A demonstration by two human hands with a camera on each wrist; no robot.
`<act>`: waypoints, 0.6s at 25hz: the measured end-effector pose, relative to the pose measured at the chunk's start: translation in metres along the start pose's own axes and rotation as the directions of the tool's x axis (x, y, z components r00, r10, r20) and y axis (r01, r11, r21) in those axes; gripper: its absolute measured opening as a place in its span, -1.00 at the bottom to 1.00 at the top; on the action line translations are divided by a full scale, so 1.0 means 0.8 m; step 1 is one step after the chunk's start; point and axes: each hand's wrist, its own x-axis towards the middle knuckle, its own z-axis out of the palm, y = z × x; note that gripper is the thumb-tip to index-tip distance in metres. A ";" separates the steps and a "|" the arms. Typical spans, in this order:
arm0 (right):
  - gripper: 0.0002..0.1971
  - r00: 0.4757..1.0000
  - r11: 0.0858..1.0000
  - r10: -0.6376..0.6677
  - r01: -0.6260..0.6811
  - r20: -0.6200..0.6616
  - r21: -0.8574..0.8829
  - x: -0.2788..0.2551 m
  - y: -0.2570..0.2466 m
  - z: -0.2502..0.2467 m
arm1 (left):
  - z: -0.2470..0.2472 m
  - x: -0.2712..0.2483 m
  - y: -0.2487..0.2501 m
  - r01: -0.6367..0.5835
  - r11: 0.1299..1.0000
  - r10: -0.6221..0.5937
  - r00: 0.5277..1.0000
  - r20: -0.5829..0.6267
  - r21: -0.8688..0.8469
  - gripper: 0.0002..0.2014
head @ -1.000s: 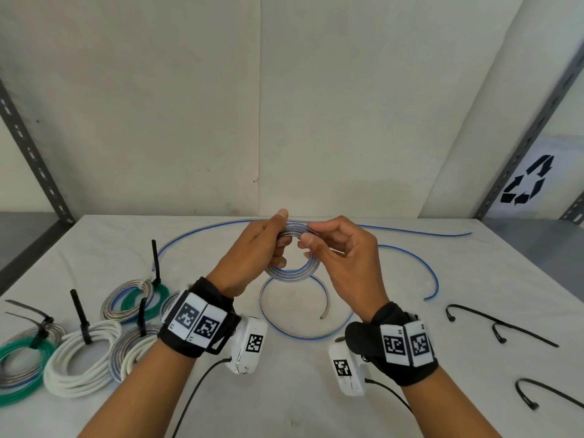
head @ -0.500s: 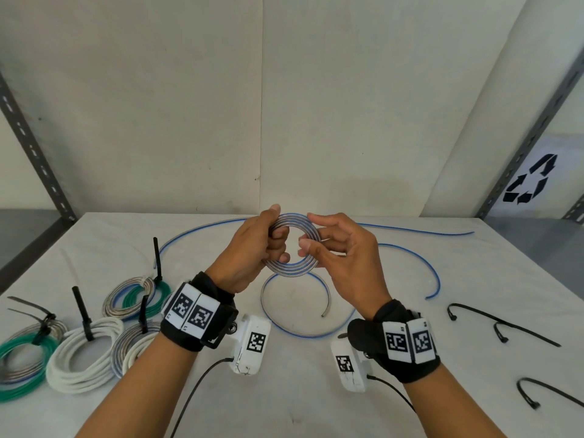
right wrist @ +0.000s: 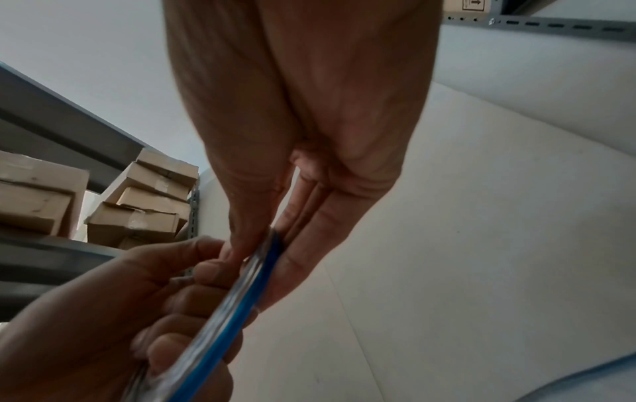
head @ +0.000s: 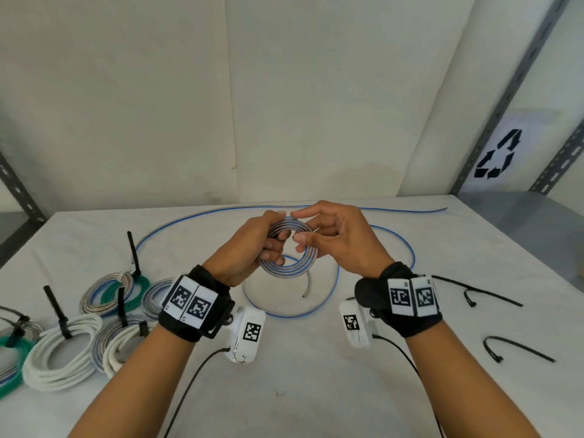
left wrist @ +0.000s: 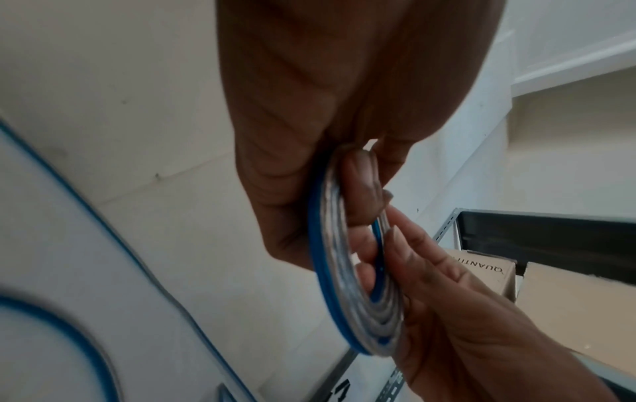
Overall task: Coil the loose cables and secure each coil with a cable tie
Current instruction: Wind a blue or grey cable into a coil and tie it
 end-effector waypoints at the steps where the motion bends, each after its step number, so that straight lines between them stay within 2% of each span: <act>1: -0.72 1.000 1.000 0.028 -0.028 0.002 -0.002 -0.006 -0.001 -0.009 | 0.010 0.006 -0.002 0.002 1.000 -0.002 1.000 0.006 0.008 -0.54; 3: -0.76 0.995 0.995 0.099 -0.098 0.017 -0.024 -0.018 -0.004 -0.037 | 0.040 0.022 -0.008 -0.002 0.997 0.001 1.000 0.010 0.082 -0.56; 5: -0.82 0.973 0.971 0.230 -0.230 -0.019 -0.066 -0.027 0.002 -0.080 | 0.075 0.041 -0.017 -0.005 0.985 0.005 1.000 -0.002 0.173 -0.57; 7: -0.84 0.913 0.893 0.371 -0.401 -0.169 -0.203 -0.034 0.024 -0.134 | 0.108 0.058 -0.028 -0.006 0.972 0.005 1.000 0.004 0.233 -0.57; 8: -0.90 0.867 0.795 0.411 -0.492 -0.282 -0.354 -0.040 0.040 -0.163 | 0.122 0.065 -0.034 -0.002 0.968 -0.003 1.000 0.018 0.250 -0.58; 9: -0.92 0.818 0.620 0.427 -0.575 -0.385 -0.534 -0.047 0.058 -0.189 | 0.132 0.069 -0.041 0.011 0.966 -0.019 0.999 0.029 0.259 -0.58; 10: -0.88 0.768 0.384 0.445 -0.628 -0.460 -0.676 -0.055 0.076 -0.210 | 0.137 0.071 -0.048 0.028 0.964 -0.038 0.999 0.035 0.265 -0.58; 11: -0.81 0.722 0.170 0.472 -0.637 -0.506 -0.752 -0.066 0.094 -0.226 | 0.141 0.070 -0.055 0.042 0.962 -0.055 0.998 0.043 0.269 -0.57; 12: -0.71 0.688 0.027 0.505 -0.616 -0.521 -0.787 -0.074 0.110 -0.235 | 0.141 0.069 -0.061 0.047 0.961 -0.062 0.997 0.046 0.272 -0.57; 13: -0.63 0.666 -0.049 0.535 -0.590 -0.520 -0.806 -0.080 0.124 -0.240 | 0.140 0.068 -0.065 0.045 0.962 -0.061 0.997 0.050 0.270 -0.57; 15: -0.66 0.675 -0.069 0.523 -0.575 -0.520 -0.815 -0.087 0.145 -0.241 | 0.135 0.069 -0.070 0.031 0.969 -0.044 0.998 0.048 0.246 -0.56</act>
